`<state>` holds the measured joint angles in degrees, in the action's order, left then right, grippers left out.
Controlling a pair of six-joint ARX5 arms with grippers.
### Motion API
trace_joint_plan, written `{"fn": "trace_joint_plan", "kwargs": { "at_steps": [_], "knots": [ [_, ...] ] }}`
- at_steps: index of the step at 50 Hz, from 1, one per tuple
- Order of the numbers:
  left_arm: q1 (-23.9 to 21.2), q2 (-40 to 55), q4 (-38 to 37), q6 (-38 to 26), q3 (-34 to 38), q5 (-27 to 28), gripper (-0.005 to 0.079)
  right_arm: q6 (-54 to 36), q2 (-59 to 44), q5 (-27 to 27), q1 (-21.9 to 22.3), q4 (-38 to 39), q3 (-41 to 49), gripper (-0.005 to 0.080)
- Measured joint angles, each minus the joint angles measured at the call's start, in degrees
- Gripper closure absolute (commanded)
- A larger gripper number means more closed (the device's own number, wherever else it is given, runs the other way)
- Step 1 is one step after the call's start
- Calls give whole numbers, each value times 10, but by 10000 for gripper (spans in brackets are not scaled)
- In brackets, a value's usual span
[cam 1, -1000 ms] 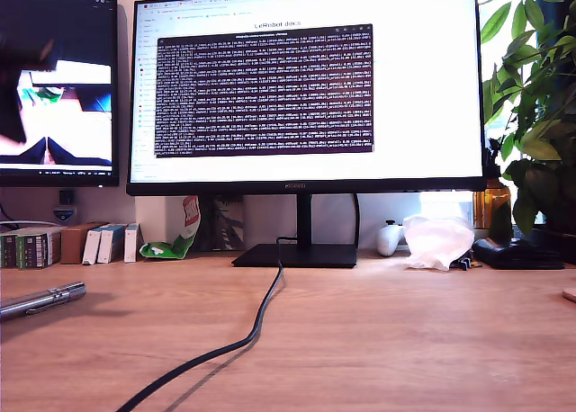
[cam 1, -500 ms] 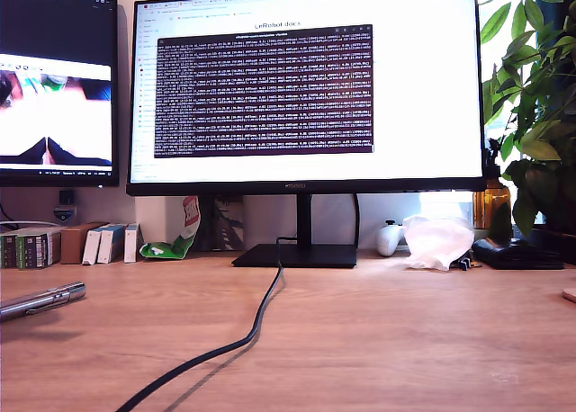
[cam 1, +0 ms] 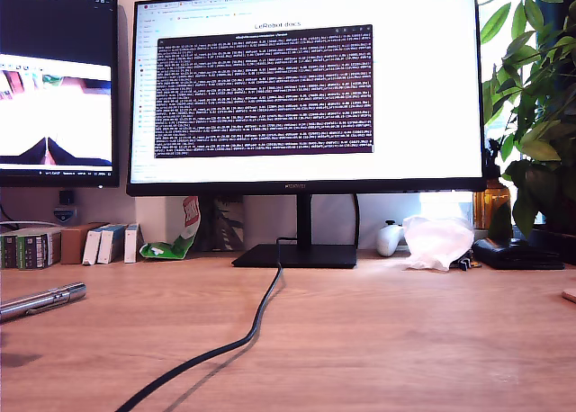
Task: Pick the metallic laser pointer with your right arm, pass it to your left arm, then place it down to the left side of the table
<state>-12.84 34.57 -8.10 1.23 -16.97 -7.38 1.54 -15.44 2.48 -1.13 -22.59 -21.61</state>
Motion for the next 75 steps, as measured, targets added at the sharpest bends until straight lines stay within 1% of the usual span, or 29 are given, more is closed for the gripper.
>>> {"fn": "trace_joint_plan", "kwargs": {
  "at_steps": [6,11,17,19,24,31,38,44,54,60,68,75],
  "knots": [
    [-3,-23,-7,11,21,2,766,0,23,3,0,-2,17,763],
    [-11,-31,-16,12,22,3,766,0,32,16,0,-8,34,763],
    [-14,-42,-32,14,22,9,766,13,34,17,0,-9,38,763],
    [-14,-42,-32,15,22,9,766,31,34,17,0,-6,38,763],
    [-14,-41,-33,16,22,8,766,36,36,15,0,-3,38,763],
    [-14,-41,-48,-4,22,-9,766,44,36,15,0,0,38,763],
    [-14,-41,-46,-14,22,-18,766,5,36,15,0,-6,38,763],
    [-14,-48,-26,-23,36,-29,766,-7,36,15,0,-10,38,763],
    [-14,-105,-29,-25,88,-41,766,-16,37,15,0,-10,43,763],
    [-14,-147,-47,-25,92,-42,766,-16,37,14,0,-10,63,763],
    [-14,-208,-89,-25,92,-43,766,-16,37,15,0,-10,101,763],
    [-14,-255,-134,-25,92,-43,766,-16,37,15,0,-12,113,763]
  ]
}}
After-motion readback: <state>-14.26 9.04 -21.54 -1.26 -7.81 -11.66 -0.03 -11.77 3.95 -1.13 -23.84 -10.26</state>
